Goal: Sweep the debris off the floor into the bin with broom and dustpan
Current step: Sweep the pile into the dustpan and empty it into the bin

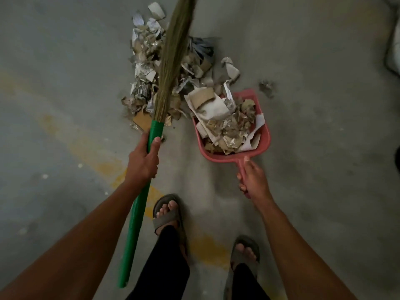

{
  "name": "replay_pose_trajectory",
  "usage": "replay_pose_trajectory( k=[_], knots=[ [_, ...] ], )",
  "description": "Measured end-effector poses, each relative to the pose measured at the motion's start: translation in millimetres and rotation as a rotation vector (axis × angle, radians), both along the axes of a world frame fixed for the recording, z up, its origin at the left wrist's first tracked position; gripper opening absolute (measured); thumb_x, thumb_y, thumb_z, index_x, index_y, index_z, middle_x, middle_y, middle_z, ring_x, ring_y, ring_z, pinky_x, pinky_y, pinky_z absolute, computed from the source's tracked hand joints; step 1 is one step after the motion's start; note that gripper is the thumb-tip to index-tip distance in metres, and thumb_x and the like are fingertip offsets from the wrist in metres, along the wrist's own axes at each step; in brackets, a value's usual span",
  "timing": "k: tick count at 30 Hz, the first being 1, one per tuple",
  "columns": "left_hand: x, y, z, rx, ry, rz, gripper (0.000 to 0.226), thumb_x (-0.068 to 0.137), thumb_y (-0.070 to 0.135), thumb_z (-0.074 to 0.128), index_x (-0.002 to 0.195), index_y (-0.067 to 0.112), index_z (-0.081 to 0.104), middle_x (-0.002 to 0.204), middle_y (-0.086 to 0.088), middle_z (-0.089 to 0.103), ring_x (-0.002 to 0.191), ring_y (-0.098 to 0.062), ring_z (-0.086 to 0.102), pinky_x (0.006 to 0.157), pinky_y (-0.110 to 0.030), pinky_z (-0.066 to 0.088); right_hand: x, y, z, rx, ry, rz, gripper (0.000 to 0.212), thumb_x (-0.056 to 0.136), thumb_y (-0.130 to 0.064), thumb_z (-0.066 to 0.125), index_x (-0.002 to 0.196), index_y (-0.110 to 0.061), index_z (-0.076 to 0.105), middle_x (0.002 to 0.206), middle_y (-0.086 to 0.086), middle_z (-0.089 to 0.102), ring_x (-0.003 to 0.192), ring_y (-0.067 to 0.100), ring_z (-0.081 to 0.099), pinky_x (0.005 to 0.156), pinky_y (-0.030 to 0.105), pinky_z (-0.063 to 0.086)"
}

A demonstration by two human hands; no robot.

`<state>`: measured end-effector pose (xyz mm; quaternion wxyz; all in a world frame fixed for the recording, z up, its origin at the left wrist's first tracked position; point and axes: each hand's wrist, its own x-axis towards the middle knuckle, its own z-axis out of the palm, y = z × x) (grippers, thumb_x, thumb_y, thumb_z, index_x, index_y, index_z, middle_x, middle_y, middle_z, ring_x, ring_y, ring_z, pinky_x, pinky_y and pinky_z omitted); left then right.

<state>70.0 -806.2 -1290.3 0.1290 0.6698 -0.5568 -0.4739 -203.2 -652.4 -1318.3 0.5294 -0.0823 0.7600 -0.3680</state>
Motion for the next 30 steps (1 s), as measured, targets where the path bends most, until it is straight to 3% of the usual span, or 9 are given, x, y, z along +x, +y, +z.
replay_pose_trajectory(
  k=[6, 15, 23, 25, 30],
  knots=[
    [-15, -7, 45, 0.033, -0.003, -0.072, 0.051, 0.108, 0.055, 0.046, 0.157, 0.048, 0.034, 0.079, -0.019, 0.066, 0.052, -0.023, 0.062, 0.044, -0.035, 0.055, -7, 11, 59, -0.013, 0.021, -0.073, 0.04, 0.112, -0.049, 0.045, 0.096, -0.017, 0.061, 0.067, 0.002, 0.053, 0.04, 0.01, 0.037, 0.039, 0.018, 0.028],
    [-73, -8, 73, 0.104, 0.016, -0.18, 0.051, 0.108, 0.055, 0.046, 0.156, 0.04, 0.038, 0.077, -0.02, 0.064, 0.049, -0.023, 0.059, 0.042, -0.034, 0.052, -42, 31, 103, -0.064, 0.06, -0.214, 0.041, 0.111, -0.051, 0.044, 0.096, -0.017, 0.061, 0.071, 0.004, 0.055, 0.042, 0.011, 0.039, 0.041, 0.02, 0.029],
    [-140, 30, 73, 0.161, 0.015, -0.186, 0.051, 0.107, 0.057, 0.046, 0.154, 0.038, 0.039, 0.08, -0.017, 0.065, 0.053, -0.022, 0.061, 0.044, -0.032, 0.053, -78, 62, 109, -0.063, 0.021, -0.285, 0.037, 0.113, -0.048, 0.041, 0.098, -0.018, 0.058, 0.068, 0.0, 0.055, 0.04, 0.01, 0.037, 0.039, 0.017, 0.024],
    [-230, 92, 71, 0.162, 0.034, -0.239, 0.052, 0.107, 0.057, 0.047, 0.155, 0.037, 0.04, 0.08, -0.017, 0.065, 0.053, -0.021, 0.061, 0.044, -0.033, 0.054, -157, 126, 122, -0.059, 0.036, -0.358, 0.039, 0.112, -0.05, 0.041, 0.098, -0.018, 0.059, 0.068, 0.0, 0.056, 0.041, 0.01, 0.037, 0.041, 0.018, 0.025],
    [-262, 129, 77, 0.176, 0.062, -0.194, 0.051, 0.108, 0.053, 0.049, 0.155, 0.036, 0.042, 0.076, -0.015, 0.064, 0.051, -0.021, 0.06, 0.044, -0.034, 0.054, -186, 155, 125, -0.082, 0.024, -0.379, 0.041, 0.112, -0.051, 0.043, 0.101, -0.017, 0.064, 0.067, 0.001, 0.056, 0.041, 0.011, 0.038, 0.041, 0.021, 0.027]
  ],
)
